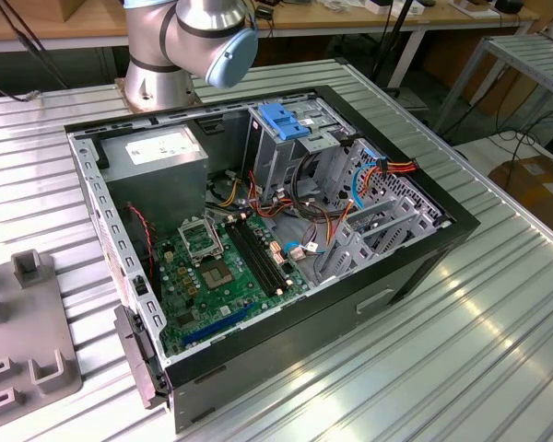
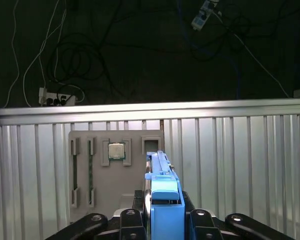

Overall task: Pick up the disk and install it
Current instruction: 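Pick up the disk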

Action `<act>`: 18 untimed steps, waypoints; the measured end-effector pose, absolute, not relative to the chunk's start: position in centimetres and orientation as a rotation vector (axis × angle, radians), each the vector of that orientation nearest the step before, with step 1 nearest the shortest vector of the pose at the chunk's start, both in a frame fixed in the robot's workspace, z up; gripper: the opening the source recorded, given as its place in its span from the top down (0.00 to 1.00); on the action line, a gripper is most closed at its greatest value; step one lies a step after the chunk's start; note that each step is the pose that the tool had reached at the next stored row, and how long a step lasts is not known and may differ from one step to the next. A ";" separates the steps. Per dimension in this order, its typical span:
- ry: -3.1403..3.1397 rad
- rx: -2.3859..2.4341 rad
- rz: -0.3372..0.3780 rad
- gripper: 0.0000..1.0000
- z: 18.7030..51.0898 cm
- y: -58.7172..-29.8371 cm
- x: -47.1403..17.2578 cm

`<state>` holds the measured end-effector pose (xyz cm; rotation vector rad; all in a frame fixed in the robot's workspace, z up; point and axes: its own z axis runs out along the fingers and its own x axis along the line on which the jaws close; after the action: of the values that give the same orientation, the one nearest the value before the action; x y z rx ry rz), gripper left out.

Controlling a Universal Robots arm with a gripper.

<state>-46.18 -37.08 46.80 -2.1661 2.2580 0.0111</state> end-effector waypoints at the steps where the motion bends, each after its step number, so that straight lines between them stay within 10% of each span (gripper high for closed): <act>1: 2.258 -2.166 0.011 0.63 47.1 -37.1 -46.2; 18: 2.258 -2.166 0.011 0.63 50.9 -37.1 -46.2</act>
<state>-46.18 -37.07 50.92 -2.1661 2.2580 0.0112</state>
